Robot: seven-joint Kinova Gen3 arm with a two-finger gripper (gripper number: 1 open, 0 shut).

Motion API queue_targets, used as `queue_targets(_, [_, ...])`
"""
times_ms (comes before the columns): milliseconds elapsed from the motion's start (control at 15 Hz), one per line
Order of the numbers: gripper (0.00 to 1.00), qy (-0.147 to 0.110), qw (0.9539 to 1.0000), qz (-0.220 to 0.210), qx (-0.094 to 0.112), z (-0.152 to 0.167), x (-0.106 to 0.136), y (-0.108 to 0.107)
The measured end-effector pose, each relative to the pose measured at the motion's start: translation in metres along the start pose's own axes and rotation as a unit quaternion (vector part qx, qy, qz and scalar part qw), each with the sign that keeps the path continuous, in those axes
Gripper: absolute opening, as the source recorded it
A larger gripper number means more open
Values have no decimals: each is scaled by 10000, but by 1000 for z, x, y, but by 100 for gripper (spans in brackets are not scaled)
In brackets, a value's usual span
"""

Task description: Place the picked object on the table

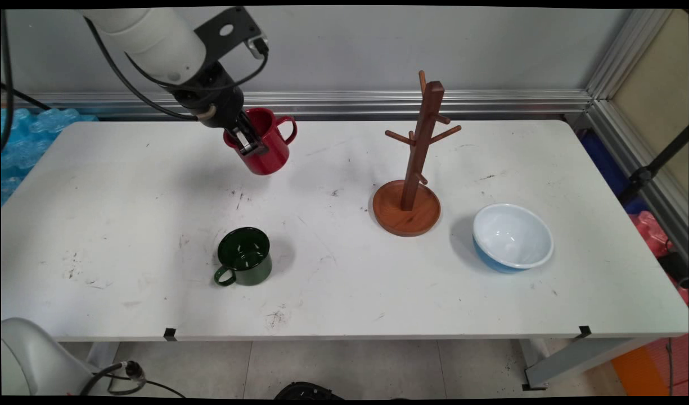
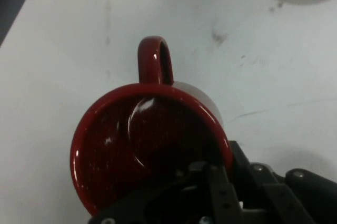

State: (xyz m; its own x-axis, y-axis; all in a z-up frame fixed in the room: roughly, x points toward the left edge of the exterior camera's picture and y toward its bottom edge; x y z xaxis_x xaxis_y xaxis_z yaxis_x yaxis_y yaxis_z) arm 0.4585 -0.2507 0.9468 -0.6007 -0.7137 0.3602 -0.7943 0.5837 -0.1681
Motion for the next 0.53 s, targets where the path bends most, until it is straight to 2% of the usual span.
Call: queue_targets(533, [0,-416,9987,17,284,44,0,-3])
